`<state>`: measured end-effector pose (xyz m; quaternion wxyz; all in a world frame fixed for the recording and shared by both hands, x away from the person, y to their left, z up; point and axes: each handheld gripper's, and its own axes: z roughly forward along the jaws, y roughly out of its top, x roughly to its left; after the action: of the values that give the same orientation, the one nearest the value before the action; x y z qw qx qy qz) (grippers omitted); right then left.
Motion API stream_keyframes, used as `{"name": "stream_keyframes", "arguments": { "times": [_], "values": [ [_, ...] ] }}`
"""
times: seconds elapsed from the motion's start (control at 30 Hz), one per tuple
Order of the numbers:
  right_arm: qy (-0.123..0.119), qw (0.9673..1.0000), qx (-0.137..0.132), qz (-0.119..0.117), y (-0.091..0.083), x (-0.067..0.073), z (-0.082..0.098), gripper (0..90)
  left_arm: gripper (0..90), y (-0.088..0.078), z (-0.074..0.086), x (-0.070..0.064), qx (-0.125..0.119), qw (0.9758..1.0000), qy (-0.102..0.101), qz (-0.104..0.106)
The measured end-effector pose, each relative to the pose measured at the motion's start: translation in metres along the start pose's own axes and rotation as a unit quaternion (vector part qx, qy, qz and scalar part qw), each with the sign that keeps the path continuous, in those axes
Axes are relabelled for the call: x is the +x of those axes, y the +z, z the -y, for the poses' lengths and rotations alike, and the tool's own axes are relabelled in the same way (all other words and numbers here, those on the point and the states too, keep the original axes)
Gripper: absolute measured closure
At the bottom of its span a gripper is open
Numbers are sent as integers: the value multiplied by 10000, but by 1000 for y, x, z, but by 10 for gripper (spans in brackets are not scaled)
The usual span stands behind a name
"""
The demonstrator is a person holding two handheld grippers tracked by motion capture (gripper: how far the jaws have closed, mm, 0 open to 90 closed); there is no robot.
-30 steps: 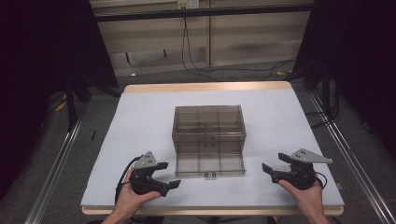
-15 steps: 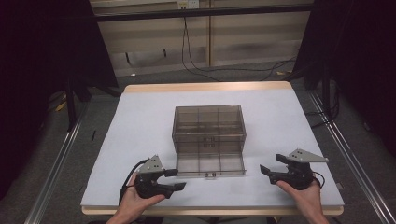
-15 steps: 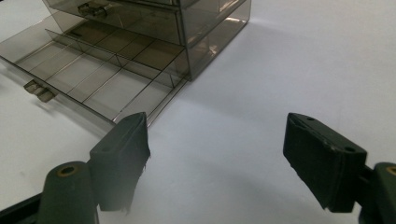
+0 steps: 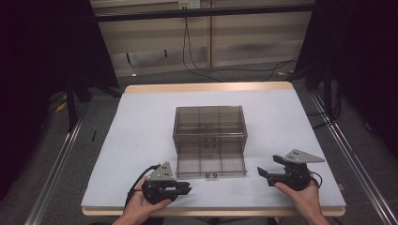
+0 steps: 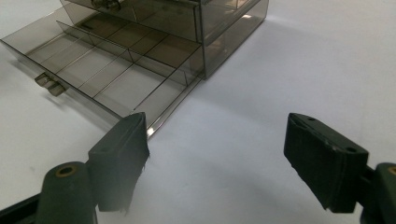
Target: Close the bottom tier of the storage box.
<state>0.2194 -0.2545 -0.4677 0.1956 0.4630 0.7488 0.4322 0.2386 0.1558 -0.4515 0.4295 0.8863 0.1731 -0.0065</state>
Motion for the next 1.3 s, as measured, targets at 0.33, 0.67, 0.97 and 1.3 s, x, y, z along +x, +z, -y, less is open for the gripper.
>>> {"name": "stream_keyframes", "arguments": {
  "times": [0.33, 0.67, 0.97, 1.3],
  "values": [
    [10, 10000, 47, -40, 1, 0, 0, 221, 900, 6, -10, -9, -30, 9994, 333, 103],
    [39, 10000, 46, -28, 2, -1, -1, 216, 900, 19, -27, -7, -263, 9993, 238, 153],
    [36, 10000, 68, -12, 2, -2, -1, 215, 900, 9, -50, 6, -551, 9983, 154, 94],
    [112, 9999, 63, -59, 3, -2, -1, 168, 900, 26, -61, 16, -624, 9978, -44, 221]
  ]
}}
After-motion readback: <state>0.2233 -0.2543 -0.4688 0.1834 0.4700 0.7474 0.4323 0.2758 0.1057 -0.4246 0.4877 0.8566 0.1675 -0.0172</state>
